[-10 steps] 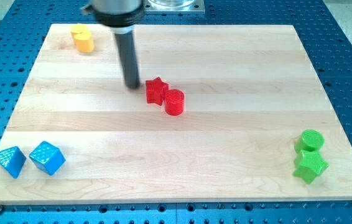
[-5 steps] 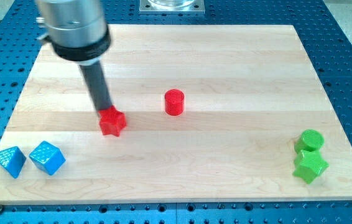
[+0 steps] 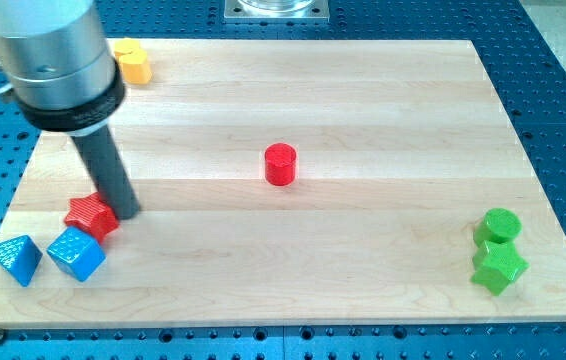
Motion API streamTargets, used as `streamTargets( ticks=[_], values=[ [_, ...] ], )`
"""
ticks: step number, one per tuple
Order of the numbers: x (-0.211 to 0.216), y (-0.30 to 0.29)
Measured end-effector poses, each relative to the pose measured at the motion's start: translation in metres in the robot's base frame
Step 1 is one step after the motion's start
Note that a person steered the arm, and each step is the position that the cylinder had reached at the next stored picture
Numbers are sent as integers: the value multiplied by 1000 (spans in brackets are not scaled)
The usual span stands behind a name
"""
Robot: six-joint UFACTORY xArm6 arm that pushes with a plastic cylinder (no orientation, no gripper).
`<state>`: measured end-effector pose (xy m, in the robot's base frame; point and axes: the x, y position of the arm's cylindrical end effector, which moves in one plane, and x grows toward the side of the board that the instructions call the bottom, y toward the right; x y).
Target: Place the red blocks close to the blue blocks
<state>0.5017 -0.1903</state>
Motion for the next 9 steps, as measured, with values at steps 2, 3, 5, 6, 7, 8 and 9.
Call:
streamTargets(
  ticks=[2,3,5,6,7,8,9],
  values=[
    [4,100],
    [4,199],
    [-65,270],
    [-63,158],
    [-51,61],
    [-7,-22],
    [-20,9]
  ],
)
